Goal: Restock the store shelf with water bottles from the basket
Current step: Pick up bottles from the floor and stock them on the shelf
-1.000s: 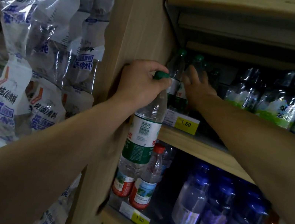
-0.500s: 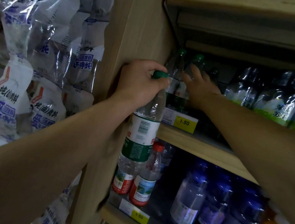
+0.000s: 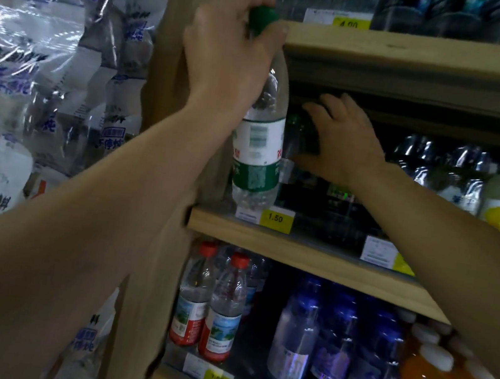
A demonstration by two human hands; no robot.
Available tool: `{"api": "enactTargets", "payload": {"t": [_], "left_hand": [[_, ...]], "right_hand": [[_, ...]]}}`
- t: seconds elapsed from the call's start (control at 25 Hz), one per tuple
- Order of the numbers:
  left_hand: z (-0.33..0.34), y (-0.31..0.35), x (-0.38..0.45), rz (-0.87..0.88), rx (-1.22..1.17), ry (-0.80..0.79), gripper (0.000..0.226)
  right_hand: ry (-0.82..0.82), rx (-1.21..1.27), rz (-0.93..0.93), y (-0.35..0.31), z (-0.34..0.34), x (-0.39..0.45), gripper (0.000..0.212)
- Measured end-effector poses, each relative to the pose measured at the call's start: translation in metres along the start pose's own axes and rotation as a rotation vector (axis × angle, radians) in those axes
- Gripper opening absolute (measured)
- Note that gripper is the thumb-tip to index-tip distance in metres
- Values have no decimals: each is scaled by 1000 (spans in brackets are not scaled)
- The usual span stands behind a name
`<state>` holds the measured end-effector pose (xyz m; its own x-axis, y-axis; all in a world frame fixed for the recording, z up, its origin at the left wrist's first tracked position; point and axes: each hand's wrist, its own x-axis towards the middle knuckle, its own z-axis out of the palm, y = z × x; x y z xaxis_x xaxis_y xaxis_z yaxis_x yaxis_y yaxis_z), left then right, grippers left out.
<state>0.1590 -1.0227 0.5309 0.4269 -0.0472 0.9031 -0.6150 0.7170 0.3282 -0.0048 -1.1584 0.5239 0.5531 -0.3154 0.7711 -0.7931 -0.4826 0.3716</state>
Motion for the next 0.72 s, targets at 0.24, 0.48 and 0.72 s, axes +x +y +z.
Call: {"api": "enactTargets", "payload": {"t": [0.24, 0.48, 0.72], "left_hand": [[44, 5, -4, 33, -49, 109, 27], [83, -45, -23, -46, 8, -72, 31], [106, -72, -1, -165, 175, -339, 34]], "right_hand": [[7, -41, 118, 22, -37, -46, 90], [-11, -88, 174, 40, -58, -65, 89], [-49, -55, 188, 33, -41, -60, 88]]}}
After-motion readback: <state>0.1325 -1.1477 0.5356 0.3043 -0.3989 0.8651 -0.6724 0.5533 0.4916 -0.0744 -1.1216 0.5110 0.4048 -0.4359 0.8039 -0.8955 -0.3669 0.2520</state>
